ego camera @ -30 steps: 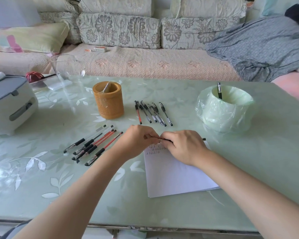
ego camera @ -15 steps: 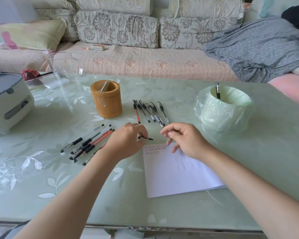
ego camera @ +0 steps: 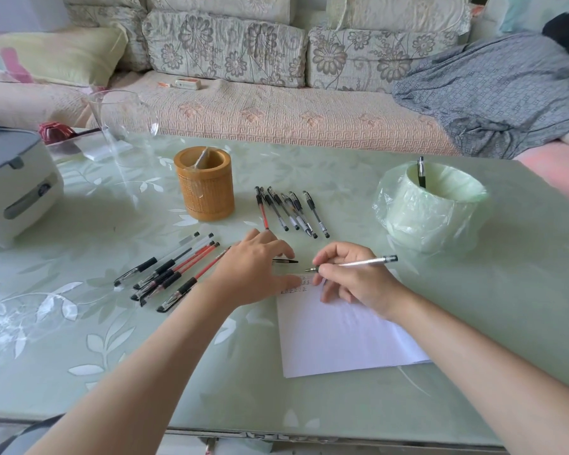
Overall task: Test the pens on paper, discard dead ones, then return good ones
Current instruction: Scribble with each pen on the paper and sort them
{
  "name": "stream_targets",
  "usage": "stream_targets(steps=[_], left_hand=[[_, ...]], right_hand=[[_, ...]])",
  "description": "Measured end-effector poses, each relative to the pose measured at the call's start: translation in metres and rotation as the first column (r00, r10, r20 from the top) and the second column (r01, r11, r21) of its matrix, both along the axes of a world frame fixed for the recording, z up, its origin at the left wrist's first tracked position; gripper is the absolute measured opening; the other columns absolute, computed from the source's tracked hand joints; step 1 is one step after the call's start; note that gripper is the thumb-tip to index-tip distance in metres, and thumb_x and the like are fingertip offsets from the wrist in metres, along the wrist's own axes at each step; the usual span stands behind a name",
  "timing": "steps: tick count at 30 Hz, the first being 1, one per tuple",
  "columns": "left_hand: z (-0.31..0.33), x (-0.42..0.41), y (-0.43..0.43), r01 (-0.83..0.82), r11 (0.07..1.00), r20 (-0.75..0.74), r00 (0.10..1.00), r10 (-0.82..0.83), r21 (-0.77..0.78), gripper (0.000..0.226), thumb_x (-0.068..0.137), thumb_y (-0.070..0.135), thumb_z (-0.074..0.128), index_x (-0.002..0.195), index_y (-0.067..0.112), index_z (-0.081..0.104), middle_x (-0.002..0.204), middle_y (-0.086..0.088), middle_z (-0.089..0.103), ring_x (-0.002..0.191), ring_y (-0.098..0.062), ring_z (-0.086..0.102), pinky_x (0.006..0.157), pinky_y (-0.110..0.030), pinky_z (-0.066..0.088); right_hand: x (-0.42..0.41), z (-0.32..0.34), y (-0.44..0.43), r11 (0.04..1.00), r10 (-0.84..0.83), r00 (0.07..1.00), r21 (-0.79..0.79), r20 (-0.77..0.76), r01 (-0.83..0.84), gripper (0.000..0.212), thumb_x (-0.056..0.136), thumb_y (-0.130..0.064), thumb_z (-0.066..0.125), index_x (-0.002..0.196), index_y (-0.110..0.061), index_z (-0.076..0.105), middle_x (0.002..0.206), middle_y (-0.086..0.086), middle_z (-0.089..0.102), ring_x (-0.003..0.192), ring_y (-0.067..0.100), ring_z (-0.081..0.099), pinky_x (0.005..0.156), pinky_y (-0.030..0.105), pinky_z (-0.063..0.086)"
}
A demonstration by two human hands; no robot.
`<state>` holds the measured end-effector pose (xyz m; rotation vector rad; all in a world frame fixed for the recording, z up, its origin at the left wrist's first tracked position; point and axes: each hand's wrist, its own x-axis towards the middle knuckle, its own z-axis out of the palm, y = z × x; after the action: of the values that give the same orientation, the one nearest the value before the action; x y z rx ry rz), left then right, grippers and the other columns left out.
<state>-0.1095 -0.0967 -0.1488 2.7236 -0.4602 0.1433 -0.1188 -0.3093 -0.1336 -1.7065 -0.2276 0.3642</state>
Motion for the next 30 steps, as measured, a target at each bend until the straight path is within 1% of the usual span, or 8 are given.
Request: stream_targets(steps=[3, 4, 6, 8, 12, 18, 24, 30], left_hand=[[0.001, 0.001, -0.002, -0.001, 1.000, -0.015, 1.000, 0.001, -0.007, 0.047, 0.074, 0.064, 0.066, 0.112, 0.038, 0.060, 0.108, 0.010, 0.051, 0.107, -0.012, 0.041, 0.087, -0.031, 0.042], [0.002, 0.001, -0.002, 0.001, 1.000, -0.020, 1.000, -0.001, -0.015, 0.047, 0.074, 0.063, 0.067, 0.112, 0.038, 0.060, 0.108, 0.010, 0.051, 0.107, -0.012, 0.041, 0.089, -0.031, 0.042], [0.002, 0.000, -0.004, -0.002, 1.000, -0.019, 1.000, 0.002, -0.024, 0.045, 0.074, 0.061, 0.067, 0.111, 0.037, 0.060, 0.108, 0.009, 0.051, 0.106, -0.013, 0.041, 0.090, -0.031, 0.041], [0.001, -0.002, -0.007, -0.018, 1.000, -0.008, 1.000, 0.018, -0.021, 0.044, 0.075, 0.061, 0.066, 0.111, 0.037, 0.059, 0.107, 0.009, 0.051, 0.105, -0.014, 0.041, 0.090, -0.030, 0.039], [-0.001, -0.001, -0.011, -0.053, 0.998, 0.000, 0.999, 0.053, -0.017, 0.045, 0.074, 0.064, 0.066, 0.109, 0.037, 0.059, 0.107, 0.009, 0.051, 0.105, -0.014, 0.041, 0.089, -0.030, 0.038], [-0.002, 0.000, -0.010, -0.054, 0.998, -0.006, 0.999, 0.054, -0.026, 0.046, 0.073, 0.064, 0.067, 0.109, 0.037, 0.060, 0.106, 0.009, 0.052, 0.104, -0.015, 0.042, 0.091, -0.033, 0.041], [-0.001, 0.001, -0.011, -0.062, 0.998, -0.023, 0.998, 0.061, -0.025, 0.046, 0.073, 0.065, 0.067, 0.109, 0.037, 0.059, 0.107, 0.009, 0.052, 0.106, -0.015, 0.041, 0.092, -0.034, 0.041], [-0.001, 0.000, -0.011, -0.070, 0.997, -0.032, 0.997, 0.069, -0.023, 0.046, 0.073, 0.066, 0.066, 0.108, 0.038, 0.059, 0.108, 0.010, 0.052, 0.106, -0.014, 0.041, 0.091, -0.032, 0.040]], right_hand=[[0.001, -0.002, 0.002, 0.999, -0.003, 1.000, -0.041, 0.022, 0.004, 0.019, 0.085, 0.013, 0.057, 0.080, -0.005, 0.058, 0.068, 0.015, 0.062, 0.049, 0.022, 0.058, 0.045, 0.023, 0.045], [0.003, -0.004, 0.003, 0.997, 0.001, 0.999, -0.071, 0.036, 0.001, 0.019, 0.084, 0.012, 0.058, 0.077, -0.006, 0.057, 0.063, 0.013, 0.061, 0.046, 0.021, 0.055, 0.046, 0.025, 0.045], [0.004, -0.006, 0.004, 0.991, 0.016, 0.998, -0.130, 0.069, -0.007, 0.019, 0.082, 0.009, 0.061, 0.072, -0.006, 0.055, 0.055, 0.010, 0.057, 0.041, 0.021, 0.048, 0.044, 0.025, 0.040], [0.005, -0.008, 0.005, 0.989, 0.030, 0.995, -0.144, 0.097, -0.016, 0.023, 0.081, 0.009, 0.062, 0.068, -0.008, 0.053, 0.051, 0.007, 0.052, 0.041, 0.020, 0.044, 0.043, 0.024, 0.034], [0.005, -0.009, 0.004, 0.987, 0.067, 0.986, -0.154, 0.154, -0.043, 0.028, 0.079, 0.011, 0.061, 0.065, -0.011, 0.051, 0.053, -0.004, 0.048, 0.045, 0.009, 0.040, 0.044, 0.021, 0.032], [0.005, -0.013, 0.004, 0.984, 0.057, 0.982, -0.176, 0.182, -0.025, 0.026, 0.079, 0.008, 0.062, 0.066, -0.010, 0.049, 0.050, -0.008, 0.045, 0.043, 0.008, 0.037, 0.043, 0.020, 0.029], [0.004, -0.013, 0.004, 0.975, 0.067, 0.977, -0.220, 0.201, -0.022, 0.026, 0.079, 0.005, 0.064, 0.064, -0.010, 0.049, 0.052, -0.006, 0.045, 0.046, 0.008, 0.036, 0.045, 0.022, 0.029], [0.002, -0.014, 0.004, 0.965, 0.086, 0.967, -0.261, 0.242, -0.021, 0.020, 0.072, -0.007, 0.064, 0.062, -0.012, 0.047, 0.056, -0.006, 0.041, 0.053, 0.010, 0.034, 0.049, 0.024, 0.027]])
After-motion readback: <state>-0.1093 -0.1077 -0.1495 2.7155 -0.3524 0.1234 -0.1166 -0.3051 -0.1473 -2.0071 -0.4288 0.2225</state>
